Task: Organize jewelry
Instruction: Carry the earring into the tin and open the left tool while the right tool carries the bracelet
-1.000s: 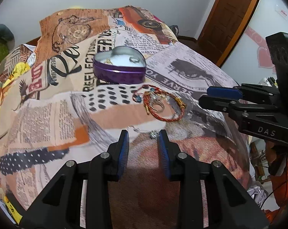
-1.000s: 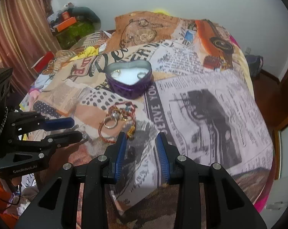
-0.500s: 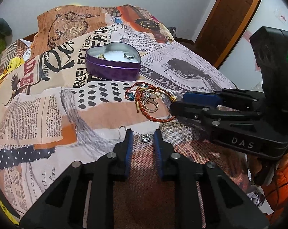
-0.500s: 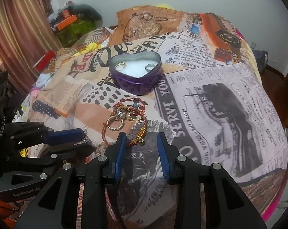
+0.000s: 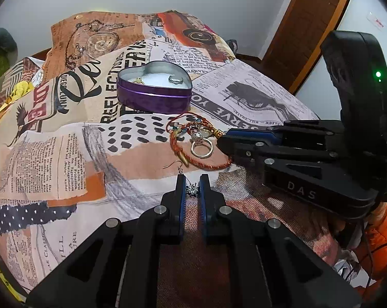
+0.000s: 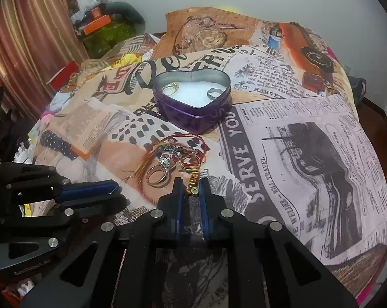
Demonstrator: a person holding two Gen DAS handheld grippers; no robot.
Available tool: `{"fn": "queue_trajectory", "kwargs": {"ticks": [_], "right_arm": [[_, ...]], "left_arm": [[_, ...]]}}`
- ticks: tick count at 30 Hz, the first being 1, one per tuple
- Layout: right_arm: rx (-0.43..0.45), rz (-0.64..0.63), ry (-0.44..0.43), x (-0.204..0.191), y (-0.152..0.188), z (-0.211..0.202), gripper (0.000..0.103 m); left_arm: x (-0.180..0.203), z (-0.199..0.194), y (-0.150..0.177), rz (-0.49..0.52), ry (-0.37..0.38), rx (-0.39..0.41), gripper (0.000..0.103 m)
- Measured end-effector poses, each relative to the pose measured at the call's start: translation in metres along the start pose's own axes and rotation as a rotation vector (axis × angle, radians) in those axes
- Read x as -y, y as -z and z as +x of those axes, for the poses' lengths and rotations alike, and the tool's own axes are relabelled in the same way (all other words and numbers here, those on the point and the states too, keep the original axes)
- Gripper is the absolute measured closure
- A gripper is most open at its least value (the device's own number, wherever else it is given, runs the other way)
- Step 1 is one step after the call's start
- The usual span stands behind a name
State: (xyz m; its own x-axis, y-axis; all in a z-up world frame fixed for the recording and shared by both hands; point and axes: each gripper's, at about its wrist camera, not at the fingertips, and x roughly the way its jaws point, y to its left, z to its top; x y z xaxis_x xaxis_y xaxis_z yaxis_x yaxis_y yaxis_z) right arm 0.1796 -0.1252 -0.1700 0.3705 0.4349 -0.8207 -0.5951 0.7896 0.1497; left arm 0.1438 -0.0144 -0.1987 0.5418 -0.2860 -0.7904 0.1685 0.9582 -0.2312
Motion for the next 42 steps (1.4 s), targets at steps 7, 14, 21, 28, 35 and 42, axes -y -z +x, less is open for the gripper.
{"fn": "queue_trajectory", "kwargs": {"ticks": [7, 14, 21, 28, 35, 42], "right_arm": [[0.034, -0.002, 0.025, -0.001, -0.003, -0.01, 0.093], [0.101, 0.01, 0.03, -0.003, -0.013, -0.031, 0.093], [0.153, 0.024, 0.037, -0.002, -0.023, -0.045, 0.093], [0.201, 0.033, 0.052, 0.004, -0.035, -0.053, 0.093], [0.234, 0.041, 0.061, 0.01, -0.051, -0.052, 0.093], [0.247, 0.038, 0.065, 0.015, -0.065, -0.042, 0.093]], "left_arm": [[-0.008, -0.011, -0.003, -0.017, -0.02, 0.031, 0.094], [-0.011, -0.03, -0.013, -0.02, -0.038, 0.087, 0.094], [-0.011, -0.045, -0.027, -0.02, -0.042, 0.146, 0.094], [-0.014, -0.053, -0.044, -0.008, -0.055, 0.192, 0.094], [-0.018, -0.052, -0.062, 0.002, -0.075, 0.227, 0.094], [-0.024, -0.041, -0.078, 0.015, -0.086, 0.233, 0.094]]}}
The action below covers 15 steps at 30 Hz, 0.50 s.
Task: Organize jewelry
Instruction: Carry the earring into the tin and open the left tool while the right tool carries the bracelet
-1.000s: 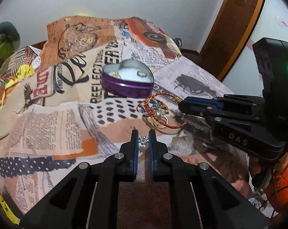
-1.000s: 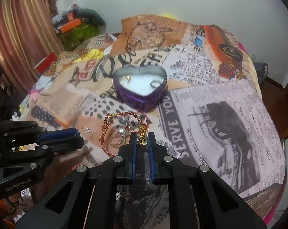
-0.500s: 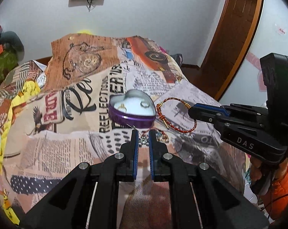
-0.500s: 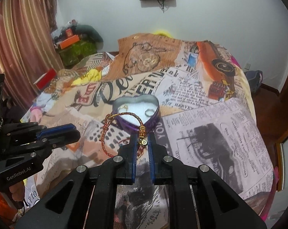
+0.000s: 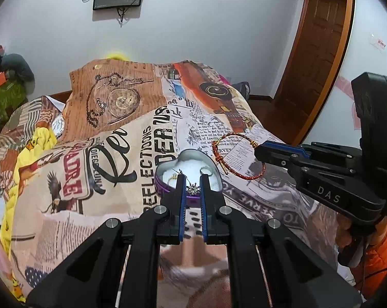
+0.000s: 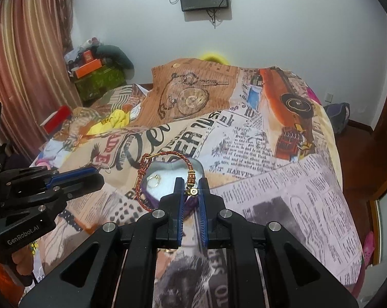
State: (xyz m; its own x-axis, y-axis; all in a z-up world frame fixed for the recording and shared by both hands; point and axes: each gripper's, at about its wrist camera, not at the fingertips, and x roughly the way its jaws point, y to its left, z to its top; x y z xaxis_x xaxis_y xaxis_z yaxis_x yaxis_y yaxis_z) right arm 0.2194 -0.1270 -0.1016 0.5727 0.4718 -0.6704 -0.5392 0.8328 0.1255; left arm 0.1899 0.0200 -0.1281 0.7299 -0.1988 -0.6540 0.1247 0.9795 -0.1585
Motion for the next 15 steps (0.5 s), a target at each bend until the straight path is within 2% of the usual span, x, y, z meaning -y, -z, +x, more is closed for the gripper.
{"fn": "queue_trajectory", "kwargs": {"ticks": [6, 15], "right_arm": [[-0.009, -0.01, -0.003, 0.003, -0.008, 0.016, 0.093], [-0.079, -0.073, -0.009, -0.002, -0.009, 0.051, 0.093]], "left_arm": [[-0.009, 0.019, -0.006, 0.001, -0.012, -0.012, 0.094], [-0.026, 0.046, -0.014, -0.027, -0.005, -0.04, 0.094]]}}
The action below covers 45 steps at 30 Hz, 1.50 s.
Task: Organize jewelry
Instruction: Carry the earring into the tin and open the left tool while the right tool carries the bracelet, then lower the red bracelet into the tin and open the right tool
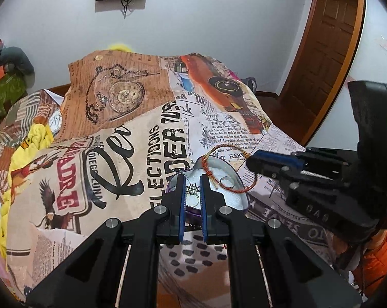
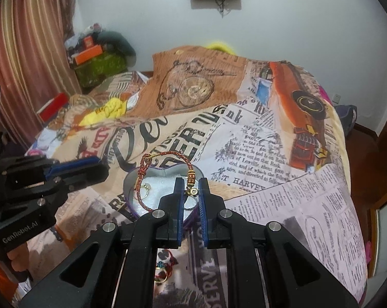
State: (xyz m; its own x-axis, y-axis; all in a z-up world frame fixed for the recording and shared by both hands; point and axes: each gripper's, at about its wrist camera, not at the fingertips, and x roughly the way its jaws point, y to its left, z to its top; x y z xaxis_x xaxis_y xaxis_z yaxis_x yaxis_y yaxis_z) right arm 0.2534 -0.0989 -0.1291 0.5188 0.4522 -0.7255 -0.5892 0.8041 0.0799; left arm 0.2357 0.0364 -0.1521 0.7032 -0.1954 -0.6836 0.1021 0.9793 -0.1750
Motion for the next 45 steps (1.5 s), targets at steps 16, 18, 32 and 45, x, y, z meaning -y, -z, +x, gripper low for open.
{"fn": "queue_trajectory", "kwargs": {"ticks": [16, 18, 32, 45], "right_arm": [[-0.109, -0.053, -0.058, -0.002, 0.0, 0.028, 0.093], [-0.115, -0.049, -0.066, -0.001, 0.001, 0.028, 0.093], [-0.113, -0.073, -0.069, -0.003, 0.003, 0.025, 0.093], [-0.079, -0.092, -0.037, -0.01, 0.001, 0.001, 0.08]], "left_arm": [[0.012, 0.036, 0.002, 0.04, 0.06, -0.081, 0.094], [0.013, 0.039, 0.002, 0.043, 0.062, -0.088, 0.094], [0.011, 0.04, 0.002, 0.031, 0.068, -0.111, 0.094], [0.013, 0.003, -0.004, 0.033, 0.041, -0.056, 0.094]]}}
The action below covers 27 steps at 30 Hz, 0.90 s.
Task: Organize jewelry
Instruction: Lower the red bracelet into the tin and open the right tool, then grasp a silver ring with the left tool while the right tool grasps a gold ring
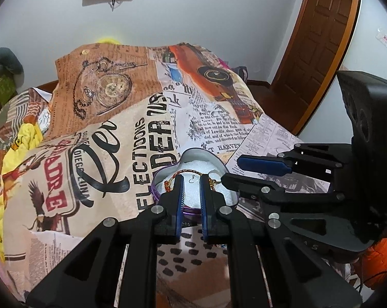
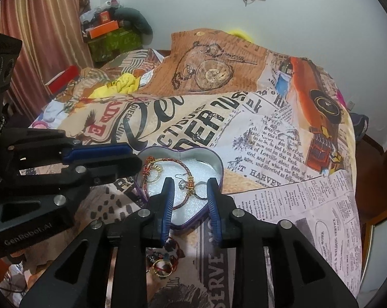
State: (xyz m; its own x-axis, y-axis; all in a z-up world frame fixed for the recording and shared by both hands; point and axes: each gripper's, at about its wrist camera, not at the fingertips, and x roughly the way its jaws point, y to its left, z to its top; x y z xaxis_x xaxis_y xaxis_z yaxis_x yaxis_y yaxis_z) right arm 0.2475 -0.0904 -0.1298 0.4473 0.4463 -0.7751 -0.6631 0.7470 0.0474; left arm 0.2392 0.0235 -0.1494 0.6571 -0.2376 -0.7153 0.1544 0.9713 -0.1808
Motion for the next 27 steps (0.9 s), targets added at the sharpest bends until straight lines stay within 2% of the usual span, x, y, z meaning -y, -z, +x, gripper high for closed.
{"fn": "queue_trajectory", "kwargs": {"ticks": [9, 14, 17, 20, 22, 27], "right_arm": [[0.044, 0.0, 0.03, -0.006, 0.002, -0.031, 0.079], [0.064, 0.006, 0.043, -0.01, 0.007, -0.05, 0.079], [0.07, 0.011, 0.047, -0.012, 0.012, -0.058, 0.078], [0.071, 0.028, 0.047, -0.012, 0.02, -0.065, 0.073], [0.071, 0.04, 0.048, -0.012, 0.026, -0.068, 0.065], [0.04, 0.072, 0.044, -0.011, 0.042, -0.065, 0.065]], "left_arm": [[0.012, -0.028, 0.002, 0.02, -0.014, 0.031, 0.094], [0.018, -0.046, 0.007, 0.03, -0.028, 0.053, 0.082], [0.02, -0.056, 0.012, 0.033, -0.033, 0.057, 0.08], [0.022, -0.062, 0.018, 0.035, -0.042, 0.052, 0.079], [0.022, -0.065, 0.024, 0.033, -0.044, 0.044, 0.079], [0.021, -0.062, 0.04, 0.026, -0.045, 0.008, 0.078]]}}
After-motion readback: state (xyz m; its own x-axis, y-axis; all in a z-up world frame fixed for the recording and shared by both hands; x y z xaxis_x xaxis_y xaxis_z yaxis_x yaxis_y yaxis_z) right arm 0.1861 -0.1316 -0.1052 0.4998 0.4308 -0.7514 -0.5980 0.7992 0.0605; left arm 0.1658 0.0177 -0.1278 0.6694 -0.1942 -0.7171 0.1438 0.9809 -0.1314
